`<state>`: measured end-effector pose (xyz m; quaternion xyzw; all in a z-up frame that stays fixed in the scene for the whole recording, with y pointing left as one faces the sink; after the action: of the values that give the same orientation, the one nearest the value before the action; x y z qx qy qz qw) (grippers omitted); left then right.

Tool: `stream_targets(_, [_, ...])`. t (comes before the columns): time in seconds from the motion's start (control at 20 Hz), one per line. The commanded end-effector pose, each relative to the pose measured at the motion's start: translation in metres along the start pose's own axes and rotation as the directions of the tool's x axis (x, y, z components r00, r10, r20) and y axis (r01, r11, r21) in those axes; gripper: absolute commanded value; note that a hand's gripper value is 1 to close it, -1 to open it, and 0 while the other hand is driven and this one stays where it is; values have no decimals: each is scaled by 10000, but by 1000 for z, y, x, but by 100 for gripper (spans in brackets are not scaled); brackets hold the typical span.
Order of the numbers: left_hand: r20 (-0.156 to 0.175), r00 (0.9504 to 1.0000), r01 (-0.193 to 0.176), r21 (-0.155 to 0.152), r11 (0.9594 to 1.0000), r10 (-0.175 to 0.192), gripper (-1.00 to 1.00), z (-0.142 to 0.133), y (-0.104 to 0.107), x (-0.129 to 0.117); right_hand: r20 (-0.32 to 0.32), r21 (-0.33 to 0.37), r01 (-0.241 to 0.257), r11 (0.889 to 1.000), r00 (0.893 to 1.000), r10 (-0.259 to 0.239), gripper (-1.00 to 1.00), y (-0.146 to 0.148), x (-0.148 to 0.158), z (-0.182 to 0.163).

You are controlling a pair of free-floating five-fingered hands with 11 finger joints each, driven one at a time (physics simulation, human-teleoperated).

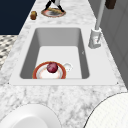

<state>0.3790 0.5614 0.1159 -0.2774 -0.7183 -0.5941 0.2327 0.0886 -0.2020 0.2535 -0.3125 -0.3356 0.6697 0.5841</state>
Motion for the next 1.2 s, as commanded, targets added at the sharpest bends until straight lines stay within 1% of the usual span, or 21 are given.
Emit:
stream_targets(0.0, [-705,9974,202,635,9978,-157,-100,-4,-15,-22,0,0,0,10000,10000,0,0,0,0,0])
stream_targets(0.05, [-736,9972,197,625,9979,-151,-100,-5,-15,-21,0,0,0,10000,10000,0,0,0,0,0])
stream_targets(0.1, [-778,9969,194,604,9980,-146,100,-7,-16,-20,0,0,0,10000,10000,0,0,0,0,0])
stream_targets(0.15, [-751,9970,196,189,9996,-181,100,-11,-12,-8,0,0,0,10000,10000,0,0,0,0,0])
stream_targets(0.2, [-857,9950,504,-71,9987,-508,100,-14,-15,1,0,0,0,10000,10000,0,0,0,0,0])
stream_targets(0.25, [-974,9923,746,-254,9969,-767,100,-14,-14,9,0,0,0,10000,10000,0,0,0,0,0])
stream_targets(0.35, [-826,9859,1425,-440,9888,-1457,100,-7,-14,15,0,0,0,10000,10000,0,0,0,0,0])
stream_targets(0.4, [-753,9842,1570,-451,9866,-1601,100,-6,-15,16,0,0,0,10000,10000,0,0,0,0,0])
stream_targets(0.45, [-683,9840,1619,-452,9858,-1647,100,-5,-17,19,0,0,0,10000,10000,0,0,0,0,0])
stream_targets(0.5, [-508,9824,1773,-495,9829,-1797,100,-5,-20,22,0,0,0,10000,10000,0,0,0,0,0])
stream_targets(0.55, [-365,9807,1904,-435,9808,-1920,100,-5,-21,26,0,0,0,10000,10000,0,0,0,0,0])
stream_targets(0.65, [-239,9774,2097,-164,9776,-2101,100,-6,-22,30,0,0,0,10000,10000,0,0,0,0,0])
stream_targets(0.7, [-144,9776,2099,-193,9775,-2102,100,-7,-19,29,0,0,0,10000,10000,0,0,0,0,0])
stream_targets(0.75, [-4,9764,2157,-267,9761,-2158,100,-6,-20,30,0,0,0,10000,10000,0,0,0,0,0])
stream_targets(0.8, [61,9697,2443,-295,9693,-2442,100,-6,-22,32,0,0,0,10000,10000,0,0,0,0,0])
stream_targets(0.85, [-284,9754,2184,-105,9758,-2186,100,-5,-23,33,0,0,0,10000,10000,0,0,0,0,0])
stream_targets(0.9, [-93,9719,2350,-209,9718,-2352,100,-10,-23,35,0,0,0,10000,10000,0,0,0,0,0])
stream_targets(0.95, [40,9732,2298,-282,9728,-2298,100,-6,-21,36,0,0,0,10000,10000,0,0,0,0,0])
stream_targets(1.05, [135,9667,2560,-216,9664,-2557,100,-12,-20,39,0,0,0,10000,10000,0,0,0,0,0])
stream_targets(1.1, [141,9658,2592,-237,9655,-2589,100,-14,-17,40,0,0,0,10000,10000,0,0,0,0,0])
stream_targets(1.15, [156,9665,2564,-234,9663,-2561,100,-17,-14,42,0,0,0,10000,10000,0,0,0,0,0])
